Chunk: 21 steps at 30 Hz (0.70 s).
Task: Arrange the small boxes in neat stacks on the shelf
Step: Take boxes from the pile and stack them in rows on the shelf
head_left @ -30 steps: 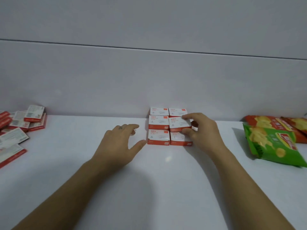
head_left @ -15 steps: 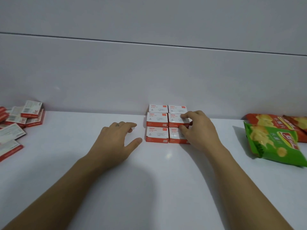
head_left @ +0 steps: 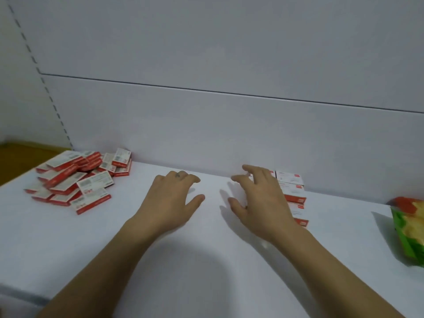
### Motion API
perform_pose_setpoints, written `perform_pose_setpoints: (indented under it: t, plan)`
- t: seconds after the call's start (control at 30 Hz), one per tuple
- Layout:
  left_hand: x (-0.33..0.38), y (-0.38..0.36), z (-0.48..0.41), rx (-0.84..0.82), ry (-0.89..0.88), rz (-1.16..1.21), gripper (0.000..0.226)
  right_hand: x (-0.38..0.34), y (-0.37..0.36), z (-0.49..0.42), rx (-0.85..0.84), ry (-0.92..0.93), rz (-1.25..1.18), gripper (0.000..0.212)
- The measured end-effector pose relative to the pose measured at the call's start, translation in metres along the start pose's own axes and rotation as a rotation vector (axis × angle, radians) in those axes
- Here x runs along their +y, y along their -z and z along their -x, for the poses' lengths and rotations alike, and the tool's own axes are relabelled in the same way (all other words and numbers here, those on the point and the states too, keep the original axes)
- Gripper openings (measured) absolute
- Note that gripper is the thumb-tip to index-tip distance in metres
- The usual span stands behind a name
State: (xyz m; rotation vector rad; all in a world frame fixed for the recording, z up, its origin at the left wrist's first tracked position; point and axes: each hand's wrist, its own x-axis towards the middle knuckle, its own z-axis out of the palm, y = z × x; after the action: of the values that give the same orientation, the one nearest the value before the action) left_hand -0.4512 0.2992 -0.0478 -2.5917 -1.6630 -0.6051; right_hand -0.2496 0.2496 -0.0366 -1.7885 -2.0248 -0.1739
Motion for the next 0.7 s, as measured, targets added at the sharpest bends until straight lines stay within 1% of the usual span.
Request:
perform_pose_setpoints:
  t: [0.13, 0.23, 0.3, 0.37, 0.47, 0.57, 0.63, 0.7]
  plan:
    - [-0.043, 0.007, 0.029, 0.078, 0.191, -0.041, 0.040, -0.045, -0.012, -0.019, -0.040, 0.140, -0.037, 0.046]
    - [-0.064, 0.009, 0.041, 0.170, 0.343, -0.012, 0.037, -0.080, -0.027, -0.033, -0.120, 0.206, -0.086, 0.049]
    - [-0.072, 0.012, 0.040, 0.243, 0.450, -0.030, 0.038, -0.101, -0.036, -0.043, -0.165, 0.224, -0.122, 0.051]
    - [-0.081, 0.018, 0.037, 0.280, 0.592, -0.092, 0.045, -0.118, -0.043, -0.052, -0.186, 0.222, -0.153, 0.052]
    - [-0.098, 0.023, 0.036, 0.220, 0.753, -0.138, 0.056, -0.134, -0.051, -0.060, -0.185, 0.210, -0.209, 0.050]
    - [-0.108, 0.023, 0.040, 0.133, 0.799, -0.201, 0.059, -0.136, -0.062, -0.058, -0.221, 0.200, -0.231, 0.049]
    - [-0.110, 0.021, 0.044, 0.087, 0.837, -0.242, 0.060, -0.132, -0.070, -0.057, -0.277, 0.229, -0.186, 0.050]
    - [-0.109, 0.015, 0.047, 0.020, 0.898, -0.263, 0.063, -0.128, -0.071, -0.060, -0.295, 0.245, -0.160, 0.051]
